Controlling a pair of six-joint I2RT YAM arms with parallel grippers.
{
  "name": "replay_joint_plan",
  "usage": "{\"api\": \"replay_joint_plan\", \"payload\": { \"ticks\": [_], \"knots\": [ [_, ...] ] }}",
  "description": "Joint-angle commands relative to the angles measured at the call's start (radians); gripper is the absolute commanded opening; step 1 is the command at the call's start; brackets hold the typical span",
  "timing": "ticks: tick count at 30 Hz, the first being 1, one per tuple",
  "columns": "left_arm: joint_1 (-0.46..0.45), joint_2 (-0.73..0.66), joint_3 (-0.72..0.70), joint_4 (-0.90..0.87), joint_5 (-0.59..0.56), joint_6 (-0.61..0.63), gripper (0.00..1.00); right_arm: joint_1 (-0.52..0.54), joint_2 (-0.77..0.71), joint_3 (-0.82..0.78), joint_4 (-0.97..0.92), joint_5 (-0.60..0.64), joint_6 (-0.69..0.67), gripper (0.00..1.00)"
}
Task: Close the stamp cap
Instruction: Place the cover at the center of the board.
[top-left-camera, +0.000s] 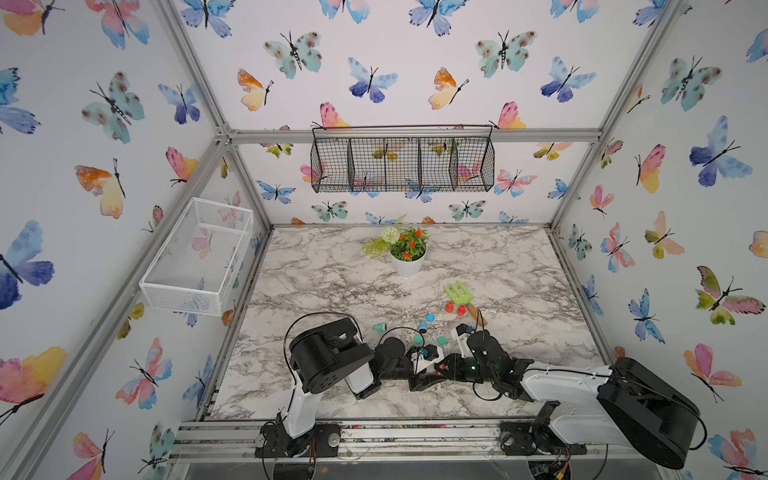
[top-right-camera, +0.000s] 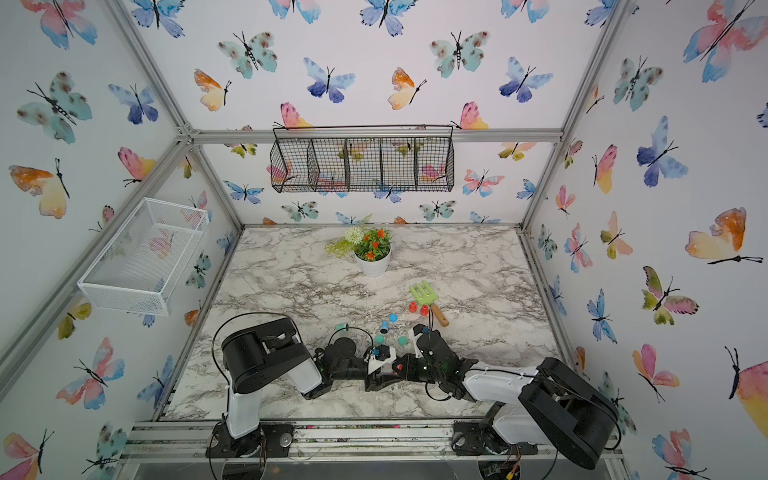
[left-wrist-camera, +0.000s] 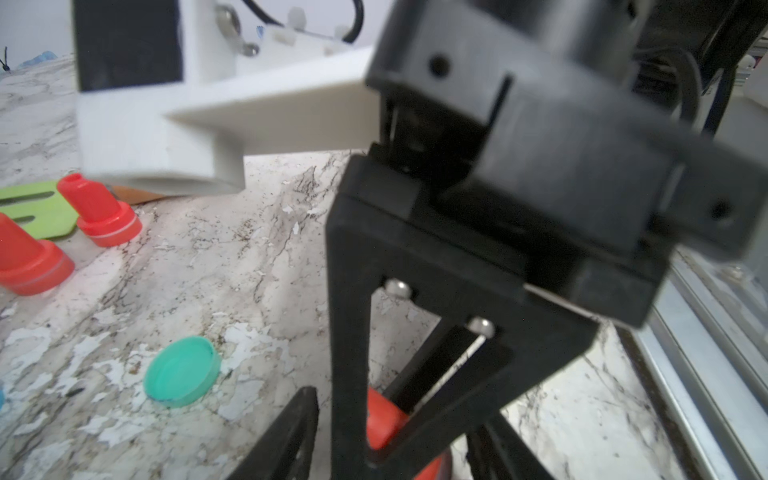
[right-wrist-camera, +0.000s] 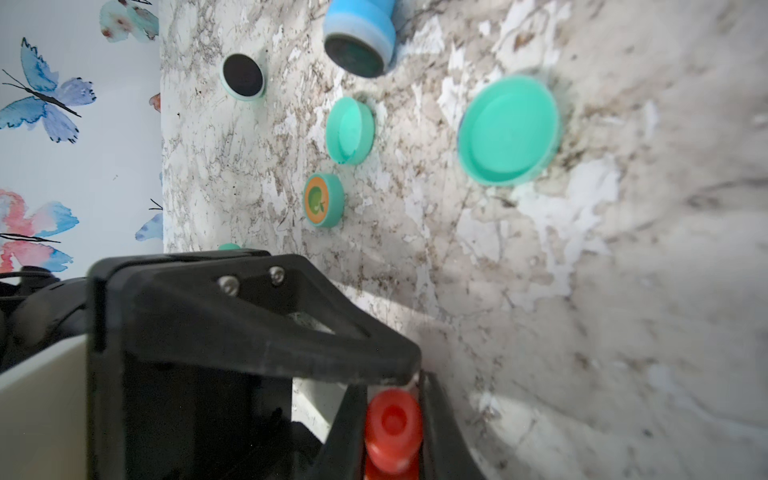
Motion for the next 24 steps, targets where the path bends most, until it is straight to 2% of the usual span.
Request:
{"api": "replay_joint_plan", "payload": {
  "ticks": [1,7,17,24],
  "knots": [
    [0.005,-0.045,-0.003,-0.010,0.004,-0.003,0.59,-0.005,-0.062,0.026,-0.092,0.070,-0.028,0.02],
    [0.005,-0.087,-0.005,-0.027,-0.023,-0.002,0.59,-0.008,-0.211,0.029,-0.207,0.179,-0.040,0.02],
    [0.008,-0.232,0.031,-0.141,-0.089,-0.045,0.59,-0.010,-0.238,0.096,-0.286,0.153,-0.146,0.02],
    [0.056,-0.415,0.049,-0.215,-0.132,-0.206,0.58,-0.009,-0.297,0.123,-0.286,0.203,-0.229,0.02]
  ]
}}
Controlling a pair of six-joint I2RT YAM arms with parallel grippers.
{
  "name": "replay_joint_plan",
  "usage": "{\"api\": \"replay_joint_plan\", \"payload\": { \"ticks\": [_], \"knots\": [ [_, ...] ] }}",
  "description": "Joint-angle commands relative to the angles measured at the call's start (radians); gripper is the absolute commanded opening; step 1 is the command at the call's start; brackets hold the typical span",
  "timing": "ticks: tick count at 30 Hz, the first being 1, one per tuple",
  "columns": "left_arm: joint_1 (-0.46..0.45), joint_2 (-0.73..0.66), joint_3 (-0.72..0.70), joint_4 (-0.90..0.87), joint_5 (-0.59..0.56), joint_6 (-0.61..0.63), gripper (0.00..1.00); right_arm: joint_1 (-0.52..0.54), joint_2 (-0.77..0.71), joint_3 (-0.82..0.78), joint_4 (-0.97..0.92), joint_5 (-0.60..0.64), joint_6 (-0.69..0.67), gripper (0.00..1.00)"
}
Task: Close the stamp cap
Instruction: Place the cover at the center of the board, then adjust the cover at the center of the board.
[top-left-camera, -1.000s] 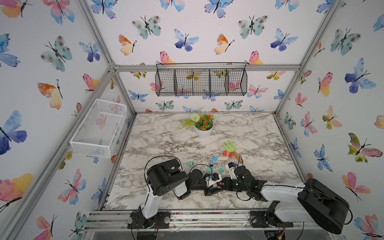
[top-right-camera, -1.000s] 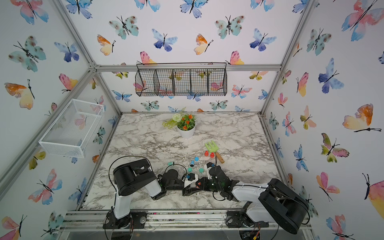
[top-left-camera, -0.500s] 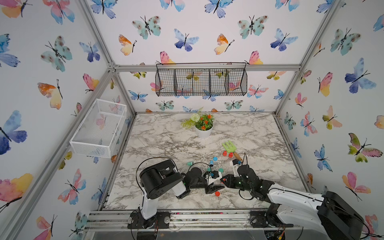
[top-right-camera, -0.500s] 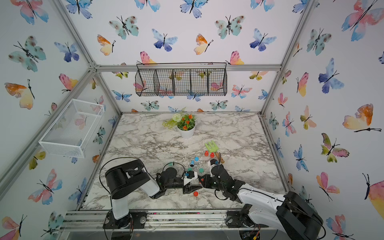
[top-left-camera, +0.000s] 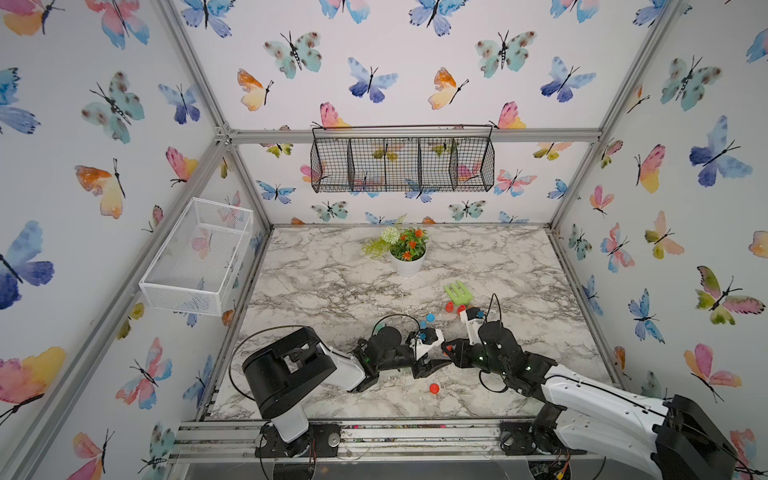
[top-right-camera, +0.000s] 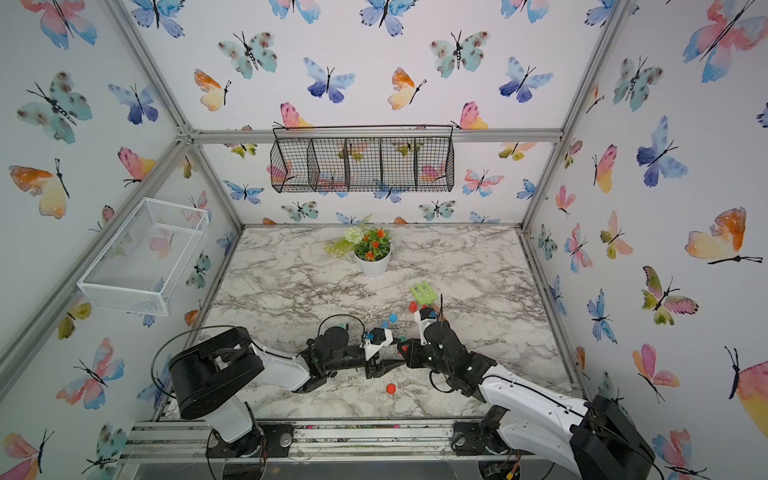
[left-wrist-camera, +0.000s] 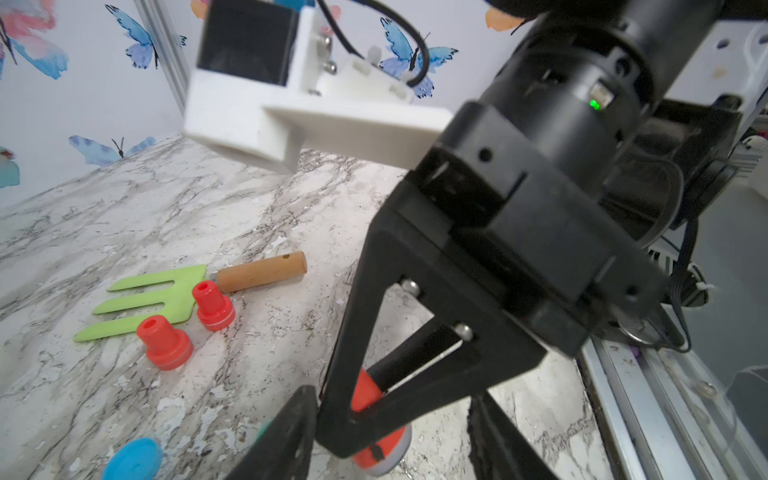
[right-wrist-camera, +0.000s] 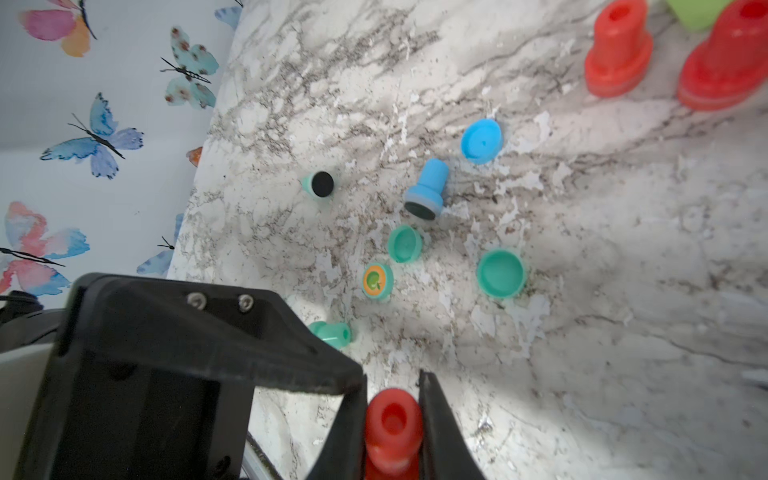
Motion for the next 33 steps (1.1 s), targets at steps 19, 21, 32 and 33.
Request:
{"api": "replay_joint_plan", "payload": {
  "ticks": [19,21,32,33],
  "knots": [
    [0.054,-0.495,0.122,-0.304,-0.124,0.150,0.56,0.001,-0.180,0.196,0.368,-0.037,0.159,0.02],
    [0.054,-0.498,0.125,-0.282,-0.139,0.173,0.56,0.001,-0.168,0.215,0.386,-0.061,0.173,0.02],
    [0.053,-0.477,0.180,-0.206,-0.150,0.204,0.55,0.002,-0.138,0.234,0.378,-0.123,0.210,0.02],
    [0.053,-0.477,0.181,-0.201,-0.156,0.200,0.55,0.001,-0.141,0.231,0.377,-0.123,0.213,0.02]
  ]
}}
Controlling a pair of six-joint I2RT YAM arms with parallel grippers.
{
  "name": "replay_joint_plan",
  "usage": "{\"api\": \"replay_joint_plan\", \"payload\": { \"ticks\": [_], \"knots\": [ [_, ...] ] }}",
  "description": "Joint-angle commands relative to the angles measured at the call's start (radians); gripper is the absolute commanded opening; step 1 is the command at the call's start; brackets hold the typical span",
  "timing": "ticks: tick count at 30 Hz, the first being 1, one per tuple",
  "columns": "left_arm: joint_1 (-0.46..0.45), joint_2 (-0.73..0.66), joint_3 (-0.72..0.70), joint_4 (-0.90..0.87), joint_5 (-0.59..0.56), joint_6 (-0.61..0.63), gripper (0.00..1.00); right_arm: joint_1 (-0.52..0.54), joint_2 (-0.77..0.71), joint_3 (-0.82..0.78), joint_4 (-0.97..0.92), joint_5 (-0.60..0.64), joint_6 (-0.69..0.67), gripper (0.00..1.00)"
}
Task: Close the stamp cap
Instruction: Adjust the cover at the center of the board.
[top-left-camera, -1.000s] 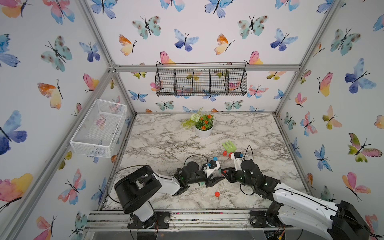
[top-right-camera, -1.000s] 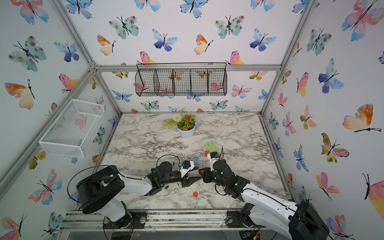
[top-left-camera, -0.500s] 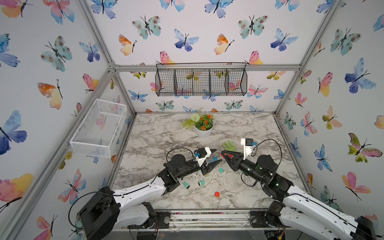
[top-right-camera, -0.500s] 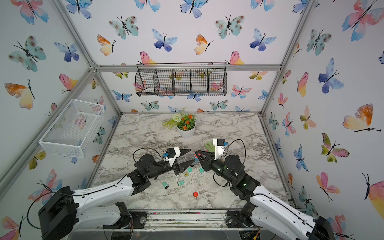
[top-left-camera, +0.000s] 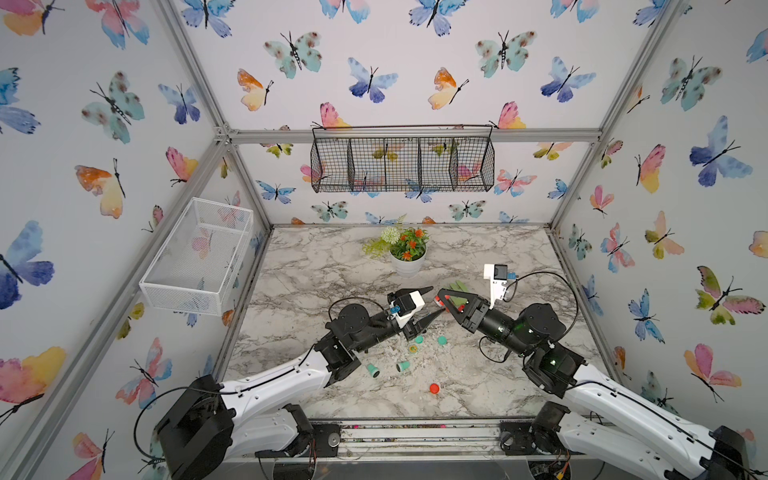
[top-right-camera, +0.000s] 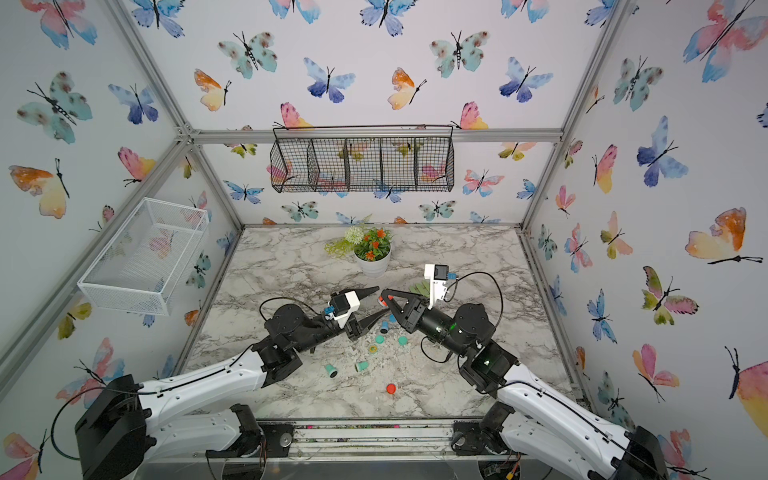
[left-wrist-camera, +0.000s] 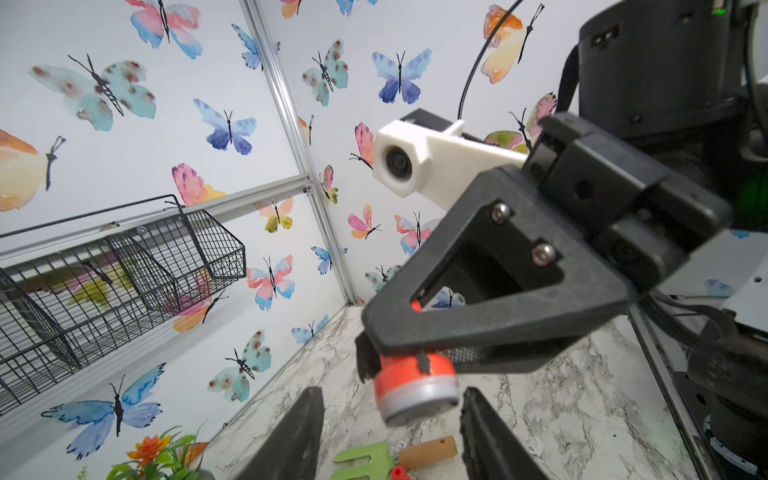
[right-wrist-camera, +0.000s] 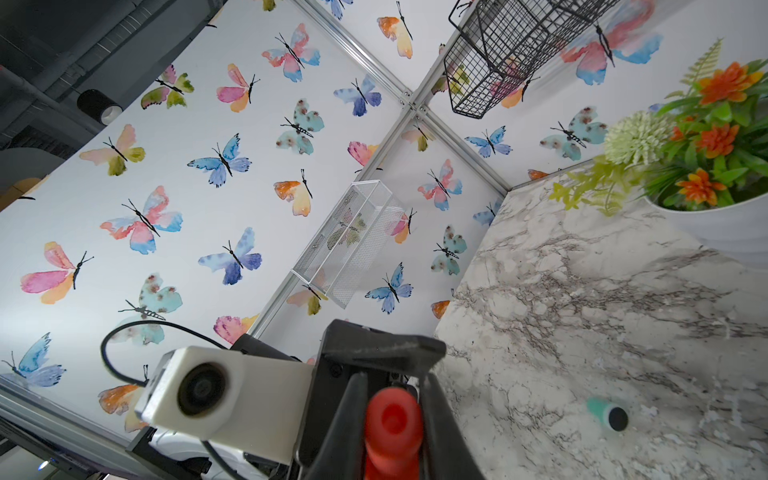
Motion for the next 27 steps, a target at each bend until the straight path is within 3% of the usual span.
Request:
{"api": "replay_joint_plan", "payload": {
  "ticks": [1,16,21,23,27],
  "knots": [
    [-0.002,0.004,0.021,0.049,-0.009,0.012,0.54,0.001,-0.007,-0.003,0.024,-0.024,0.021,0.02],
    [-0.009,0.012,0.039,0.046,0.021,0.039,0.20,0.001,-0.006,-0.008,0.002,-0.045,0.018,0.02],
    [-0.009,-0.024,0.031,-0.004,0.102,0.077,0.18,0.002,-0.044,0.051,-0.149,-0.030,-0.062,0.40],
    [-0.009,-0.042,0.035,-0.048,0.157,0.105,0.18,0.001,-0.057,0.104,-0.264,-0.025,-0.119,0.47],
    [-0.010,-0.084,0.033,-0.129,0.234,0.158,0.17,-0.001,-0.045,0.250,-0.501,-0.043,-0.231,0.51]
  ]
}}
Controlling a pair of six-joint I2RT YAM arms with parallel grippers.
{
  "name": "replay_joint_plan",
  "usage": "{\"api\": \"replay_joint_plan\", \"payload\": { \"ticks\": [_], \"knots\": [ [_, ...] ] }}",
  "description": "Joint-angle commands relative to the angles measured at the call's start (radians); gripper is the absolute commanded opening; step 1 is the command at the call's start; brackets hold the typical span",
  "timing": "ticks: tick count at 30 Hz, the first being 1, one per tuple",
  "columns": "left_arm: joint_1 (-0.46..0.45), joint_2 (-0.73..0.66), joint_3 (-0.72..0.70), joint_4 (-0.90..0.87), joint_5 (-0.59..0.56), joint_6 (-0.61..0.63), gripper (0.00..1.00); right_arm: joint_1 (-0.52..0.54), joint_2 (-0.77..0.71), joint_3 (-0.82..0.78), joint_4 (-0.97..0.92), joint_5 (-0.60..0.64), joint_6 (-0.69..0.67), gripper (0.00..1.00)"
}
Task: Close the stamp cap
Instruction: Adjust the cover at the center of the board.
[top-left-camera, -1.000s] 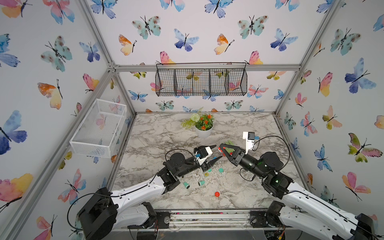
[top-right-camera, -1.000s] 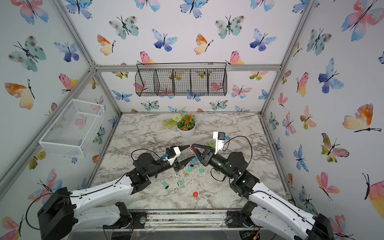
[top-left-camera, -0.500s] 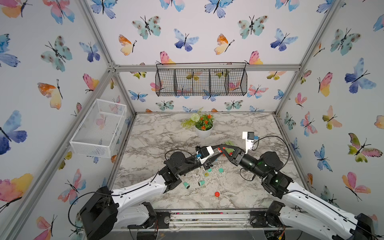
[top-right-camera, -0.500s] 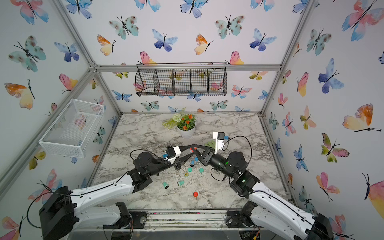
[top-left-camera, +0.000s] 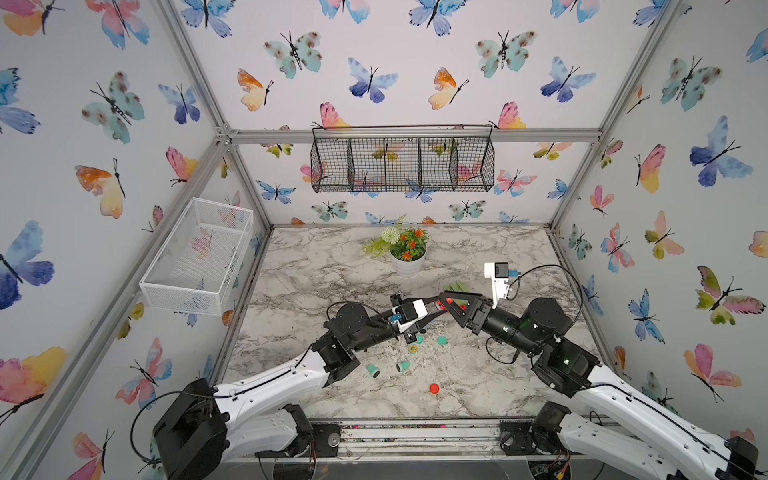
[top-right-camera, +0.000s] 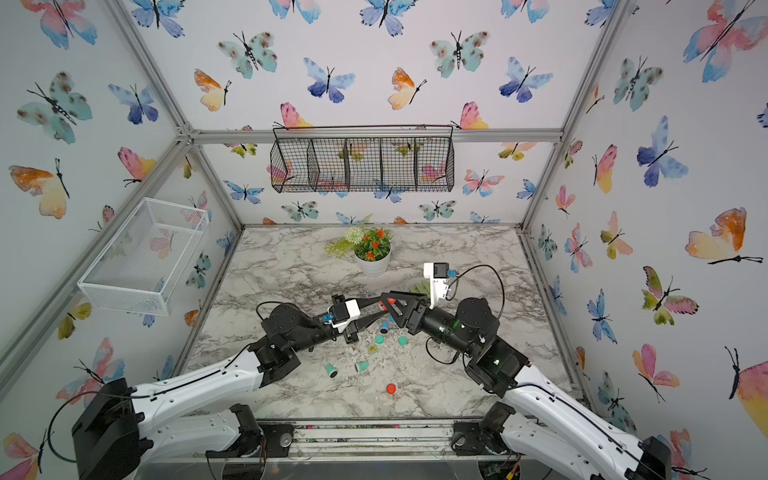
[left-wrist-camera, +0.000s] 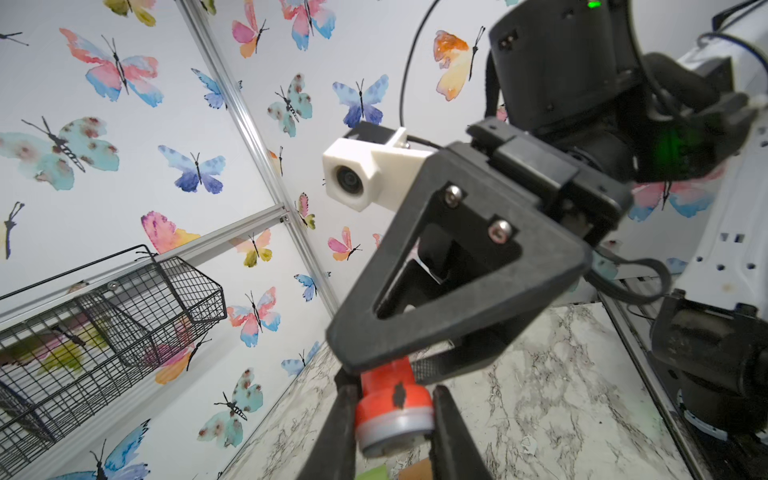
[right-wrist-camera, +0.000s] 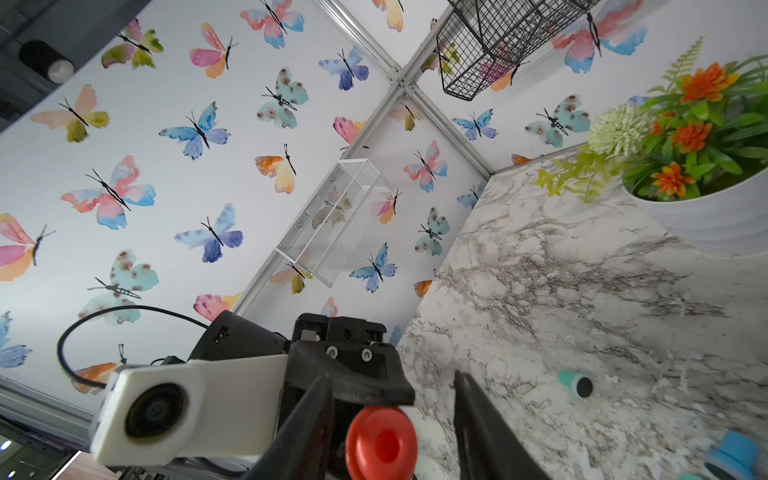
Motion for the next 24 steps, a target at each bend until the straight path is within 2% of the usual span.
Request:
{"api": "replay_joint_plan", "payload": {
  "ticks": [1,4,8,15,19,24],
  "knots": [
    [-0.001,-0.052,0.014,-0.081,0.147,0.080,0.17,0.002,0.002,0.130,-0.250,-0.038,-0.141,0.52],
    [-0.001,-0.082,0.008,-0.119,0.185,0.105,0.16,-0.001,0.030,0.207,-0.344,-0.134,-0.184,0.51],
    [-0.002,-0.114,-0.003,-0.132,0.181,0.113,0.16,-0.004,0.062,0.267,-0.400,-0.292,-0.193,0.48],
    [-0.001,-0.168,-0.025,-0.131,0.178,0.101,0.14,-0.006,0.075,0.338,-0.580,-0.318,-0.229,0.48],
    [-0.001,-0.191,-0.038,-0.133,0.169,0.096,0.14,-0.006,0.078,0.327,-0.580,-0.377,-0.216,0.47],
    [-0.001,-0.204,-0.039,-0.144,0.176,0.095,0.13,-0.006,0.085,0.307,-0.529,-0.436,-0.187,0.38]
  ]
}}
